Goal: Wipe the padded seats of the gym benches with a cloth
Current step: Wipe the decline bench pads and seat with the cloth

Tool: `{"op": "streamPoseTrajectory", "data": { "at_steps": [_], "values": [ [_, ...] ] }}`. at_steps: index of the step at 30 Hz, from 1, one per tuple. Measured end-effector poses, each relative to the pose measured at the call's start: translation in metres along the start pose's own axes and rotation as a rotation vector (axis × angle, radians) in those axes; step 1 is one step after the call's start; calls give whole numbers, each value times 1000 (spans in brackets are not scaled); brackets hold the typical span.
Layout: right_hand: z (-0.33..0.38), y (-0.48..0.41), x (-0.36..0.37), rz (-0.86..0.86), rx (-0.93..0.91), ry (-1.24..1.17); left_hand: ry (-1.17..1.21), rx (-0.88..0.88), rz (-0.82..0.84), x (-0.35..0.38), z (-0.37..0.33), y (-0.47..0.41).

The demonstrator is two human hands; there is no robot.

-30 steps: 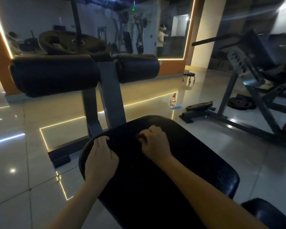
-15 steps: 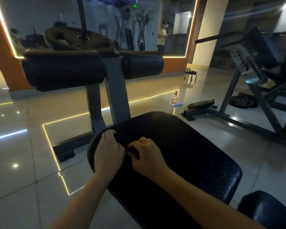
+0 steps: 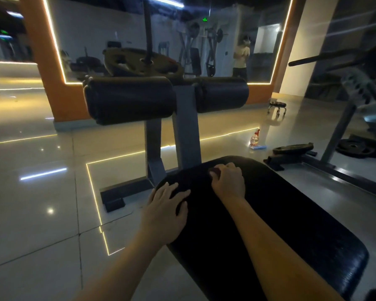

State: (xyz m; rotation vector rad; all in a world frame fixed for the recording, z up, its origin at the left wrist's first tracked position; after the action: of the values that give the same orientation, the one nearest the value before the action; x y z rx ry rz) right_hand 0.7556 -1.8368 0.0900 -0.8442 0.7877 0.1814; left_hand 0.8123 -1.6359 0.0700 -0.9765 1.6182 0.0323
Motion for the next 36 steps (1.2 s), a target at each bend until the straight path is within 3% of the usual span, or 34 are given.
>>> {"op": "streamPoseTrajectory", "data": {
  "at_steps": [6, 11, 14, 18, 25, 29, 36],
  "values": [
    [4, -30, 14, 153, -59, -72, -1, 38, 73, -3, -1, -11],
    [25, -50, 27, 155, -90, 86, -80, 119, 154, 5, 5, -41],
    [34, -59, 32, 186, -114, 181, -75, 110, 117, 13, 6, -47],
    [37, -64, 34, 312, -166, 112, -38, 94, 59, 17, 8, -41],
    [42, -79, 22, 472, -467, 162, 61, 69, 18, 15, 11, -40],
    [37, -101, 17, 454, -527, 371, 63, 88, 12, 15, 12, -42],
    [47, -90, 26, 480, -608, 282, 88, 88, -38, 13, 13, -39]
  ]
}}
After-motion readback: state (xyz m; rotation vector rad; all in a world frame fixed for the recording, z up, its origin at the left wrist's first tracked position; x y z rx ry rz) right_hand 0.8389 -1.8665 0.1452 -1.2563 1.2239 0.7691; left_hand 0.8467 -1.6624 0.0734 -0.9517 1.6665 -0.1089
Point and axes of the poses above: each hand's wrist, its own y-axis away from the middle knuckle, its own x-axis out of the palm, z = x × y, the point moved 1 cm from there along -y, towards the middle knuckle, and after that the axes turned 15 degrees about -z, right-handed, at the moved point
